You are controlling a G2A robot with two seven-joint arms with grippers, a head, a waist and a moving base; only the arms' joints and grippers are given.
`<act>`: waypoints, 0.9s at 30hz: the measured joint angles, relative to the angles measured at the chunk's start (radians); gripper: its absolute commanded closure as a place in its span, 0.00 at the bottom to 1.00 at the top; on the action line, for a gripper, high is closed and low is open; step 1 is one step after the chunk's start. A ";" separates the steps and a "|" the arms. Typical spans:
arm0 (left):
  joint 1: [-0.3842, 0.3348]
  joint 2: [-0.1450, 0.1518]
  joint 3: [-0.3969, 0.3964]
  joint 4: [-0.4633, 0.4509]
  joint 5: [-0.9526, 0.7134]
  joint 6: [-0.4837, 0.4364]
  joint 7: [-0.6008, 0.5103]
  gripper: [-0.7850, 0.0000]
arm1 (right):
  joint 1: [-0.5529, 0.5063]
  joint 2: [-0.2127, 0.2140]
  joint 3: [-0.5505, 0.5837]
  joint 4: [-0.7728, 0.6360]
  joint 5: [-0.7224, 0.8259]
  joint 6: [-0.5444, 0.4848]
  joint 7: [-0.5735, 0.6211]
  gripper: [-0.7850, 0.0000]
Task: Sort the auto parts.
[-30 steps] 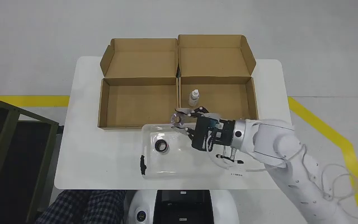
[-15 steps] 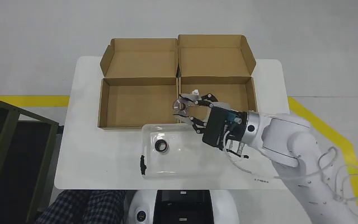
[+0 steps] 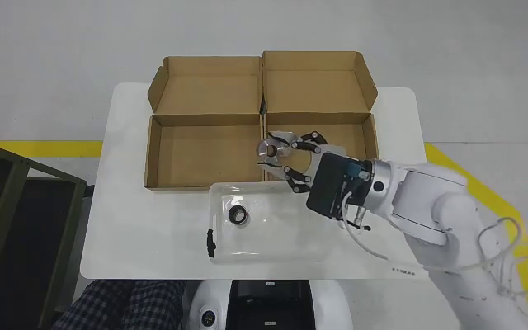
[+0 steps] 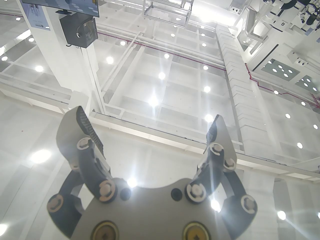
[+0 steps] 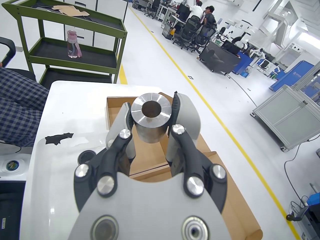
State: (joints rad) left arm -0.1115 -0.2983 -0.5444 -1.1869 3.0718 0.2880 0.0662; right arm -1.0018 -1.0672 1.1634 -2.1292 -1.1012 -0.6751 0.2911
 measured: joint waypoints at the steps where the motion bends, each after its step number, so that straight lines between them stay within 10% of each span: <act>1: 0.000 0.000 0.000 0.000 0.000 0.000 0.000 0.00 | 0.001 0.000 0.000 0.000 0.000 0.000 -0.002 1.00; 27: 0.000 0.000 0.000 0.000 0.000 0.000 0.000 0.00 | 0.075 -0.033 -0.186 0.212 -0.056 -0.030 -0.023 1.00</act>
State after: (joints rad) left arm -0.1115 -0.2983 -0.5444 -1.1869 3.0718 0.2880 0.0662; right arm -0.9268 -1.1005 0.9769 -1.9175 -1.1575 -0.7053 0.2685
